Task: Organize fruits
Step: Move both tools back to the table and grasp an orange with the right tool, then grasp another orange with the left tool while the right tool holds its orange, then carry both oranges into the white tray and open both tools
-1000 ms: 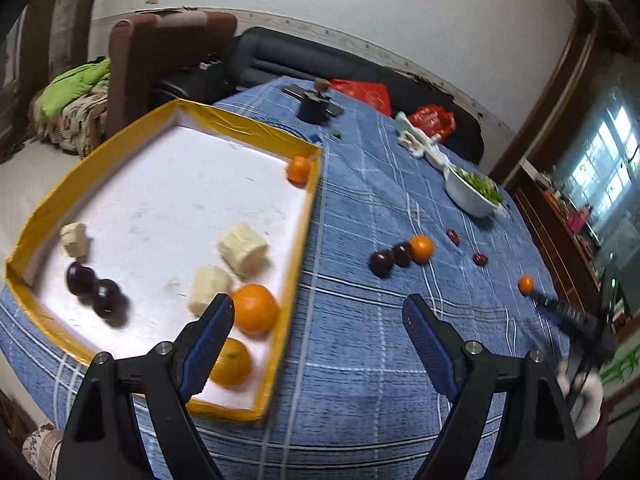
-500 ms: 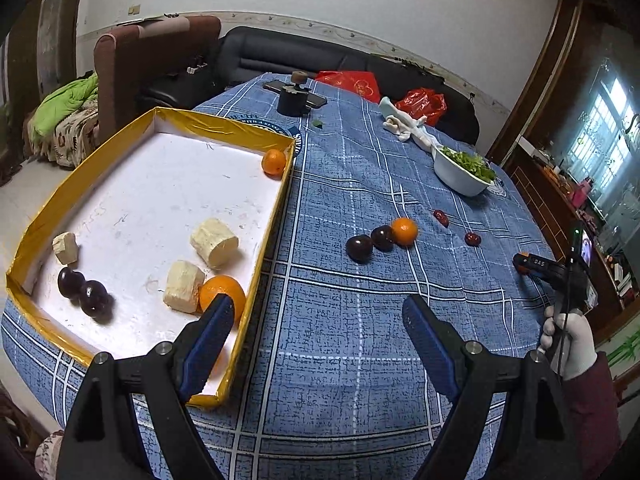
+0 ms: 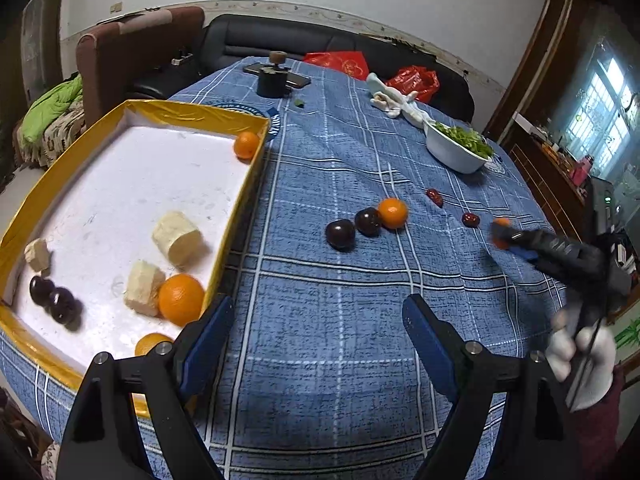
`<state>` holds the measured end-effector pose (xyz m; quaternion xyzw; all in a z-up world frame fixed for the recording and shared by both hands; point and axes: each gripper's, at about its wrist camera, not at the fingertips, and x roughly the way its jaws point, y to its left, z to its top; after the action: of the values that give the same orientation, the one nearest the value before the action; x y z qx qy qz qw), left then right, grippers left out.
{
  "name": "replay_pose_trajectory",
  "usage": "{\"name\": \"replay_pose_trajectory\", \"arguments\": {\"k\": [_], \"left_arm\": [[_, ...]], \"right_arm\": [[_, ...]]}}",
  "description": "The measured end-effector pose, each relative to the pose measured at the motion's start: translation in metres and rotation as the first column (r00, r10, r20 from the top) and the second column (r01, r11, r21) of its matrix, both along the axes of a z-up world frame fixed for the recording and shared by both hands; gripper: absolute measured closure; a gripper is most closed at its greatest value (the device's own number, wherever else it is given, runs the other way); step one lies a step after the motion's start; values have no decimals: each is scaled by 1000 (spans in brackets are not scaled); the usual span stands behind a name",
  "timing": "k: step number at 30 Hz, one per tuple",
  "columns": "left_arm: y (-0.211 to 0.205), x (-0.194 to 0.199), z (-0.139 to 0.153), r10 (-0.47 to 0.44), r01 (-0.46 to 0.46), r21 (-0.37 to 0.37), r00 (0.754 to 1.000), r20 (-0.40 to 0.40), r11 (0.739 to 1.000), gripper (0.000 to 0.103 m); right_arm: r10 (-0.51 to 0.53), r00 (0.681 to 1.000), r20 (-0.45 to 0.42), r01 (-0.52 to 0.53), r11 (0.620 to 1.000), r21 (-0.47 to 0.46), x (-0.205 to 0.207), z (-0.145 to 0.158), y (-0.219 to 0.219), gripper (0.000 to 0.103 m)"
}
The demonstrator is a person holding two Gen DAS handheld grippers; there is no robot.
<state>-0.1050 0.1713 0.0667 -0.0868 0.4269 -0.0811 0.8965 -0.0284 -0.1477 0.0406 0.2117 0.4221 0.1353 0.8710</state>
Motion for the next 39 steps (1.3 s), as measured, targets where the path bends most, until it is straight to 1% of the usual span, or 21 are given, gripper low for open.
{"name": "replay_pose_trajectory", "arguments": {"k": [2,4,5,6,8,9,11,12,14,15,19,23,24,26,27,29,31,33,36,39], "left_arm": [[-1,5,5,-4,4,6,1000,6,1000,18],[-2,13,10,-5,4,7,1000,17,1000,18],[-3,18,12,-7,7,5,1000,22,1000,18],[-5,24,13,-12,12,1,1000,26,1000,18],[-15,41,15,-44,44,0,998,42,999,18],[-22,49,15,-65,64,14,996,54,998,18],[-37,63,14,-104,101,48,992,72,994,24],[-45,71,12,-122,118,61,990,73,991,25],[-64,91,5,-157,152,88,986,61,985,25],[-70,98,0,-170,165,99,984,51,981,25],[-97,127,-28,-220,220,158,975,-21,962,25],[-110,141,-45,-239,243,212,970,-44,947,26],[-111,141,-47,-243,247,215,969,-49,945,28],[-113,144,-54,-254,263,214,965,-70,941,56],[-113,144,-55,-262,270,201,963,-68,942,57],[-114,142,-52,-262,266,206,964,-50,942,64],[-113,139,-47,-256,258,186,966,-34,948,70],[-109,135,-40,-232,232,170,973,-18,958,70],[-98,122,-20,-205,199,132,978,32,971,70],[-80,102,1,-159,150,96,983,91,984,70]], "right_arm": [[73,997,12,-72,995,-65,-1,-4,31,62],[115,993,25,-110,984,-141,-4,-10,49,62],[130,991,26,-124,979,-165,-6,-14,55,62],[138,990,24,-132,976,-171,-7,-17,56,62],[137,990,20,-132,977,-166,-8,-21,53,62],[130,991,21,-124,978,-166,-9,-22,50,62],[115,993,22,-110,980,-164,-8,-24,43,62],[111,994,17,-107,982,-157,-9,-25,40,62],[108,994,-3,-108,984,-140,-5,-29,39,62],[108,994,0,-106,984,-140,-6,-28,38,62],[104,995,-9,-104,987,-124,0,-28,39,62],[102,995,-15,-103,989,-104,-1,-28,35,61],[103,995,-15,-104,989,-104,-1,-28,35,61],[102,995,-15,-103,989,-108,-1,-28,36,61],[102,995,-14,-103,988,-111,1,-28,38,61],[104,994,-13,-105,988,-115,1,-28,40,61],[107,994,-10,-107,987,-123,2,-28,41,61],[111,994,-6,-110,986,-127,2,-28,43,62],[125,992,4,-123,985,-117,1,-26,45,62],[136,990,31,-131,983,-132,-3,-22,49,62]]}}
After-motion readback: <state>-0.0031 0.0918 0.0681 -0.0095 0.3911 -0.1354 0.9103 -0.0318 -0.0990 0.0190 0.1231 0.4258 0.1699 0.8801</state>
